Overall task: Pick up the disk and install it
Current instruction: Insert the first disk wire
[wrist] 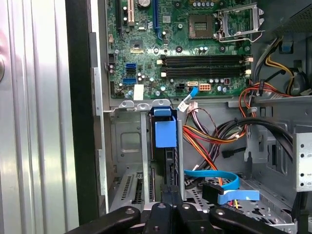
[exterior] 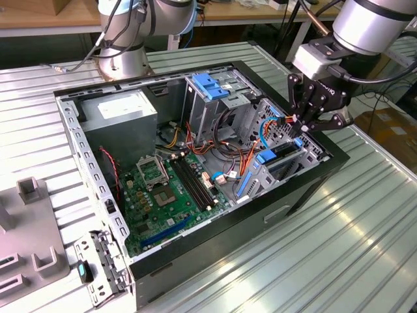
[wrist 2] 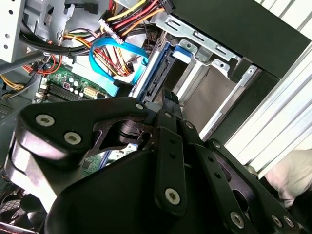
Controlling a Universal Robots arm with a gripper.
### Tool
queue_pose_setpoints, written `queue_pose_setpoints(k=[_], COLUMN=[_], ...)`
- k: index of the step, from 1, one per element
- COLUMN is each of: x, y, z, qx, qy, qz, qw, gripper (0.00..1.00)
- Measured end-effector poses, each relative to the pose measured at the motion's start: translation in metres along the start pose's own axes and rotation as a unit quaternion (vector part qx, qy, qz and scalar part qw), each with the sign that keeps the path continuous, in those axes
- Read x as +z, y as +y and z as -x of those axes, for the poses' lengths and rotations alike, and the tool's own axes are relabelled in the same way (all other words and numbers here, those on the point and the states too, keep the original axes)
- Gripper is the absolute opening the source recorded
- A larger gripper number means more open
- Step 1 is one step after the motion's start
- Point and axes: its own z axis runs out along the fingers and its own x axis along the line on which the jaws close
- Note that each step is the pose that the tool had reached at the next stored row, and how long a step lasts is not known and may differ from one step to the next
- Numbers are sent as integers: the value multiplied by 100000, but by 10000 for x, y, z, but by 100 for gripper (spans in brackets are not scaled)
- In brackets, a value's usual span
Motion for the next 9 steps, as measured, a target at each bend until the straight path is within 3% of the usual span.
queue_pose_setpoints(k=[2,9], x=[1,7], y=[-11,-166], z=[0,5], qx=[-78,-342], qy=[-3,-14], qz=[3,28], qw=[100000,99999], gripper=[11,11])
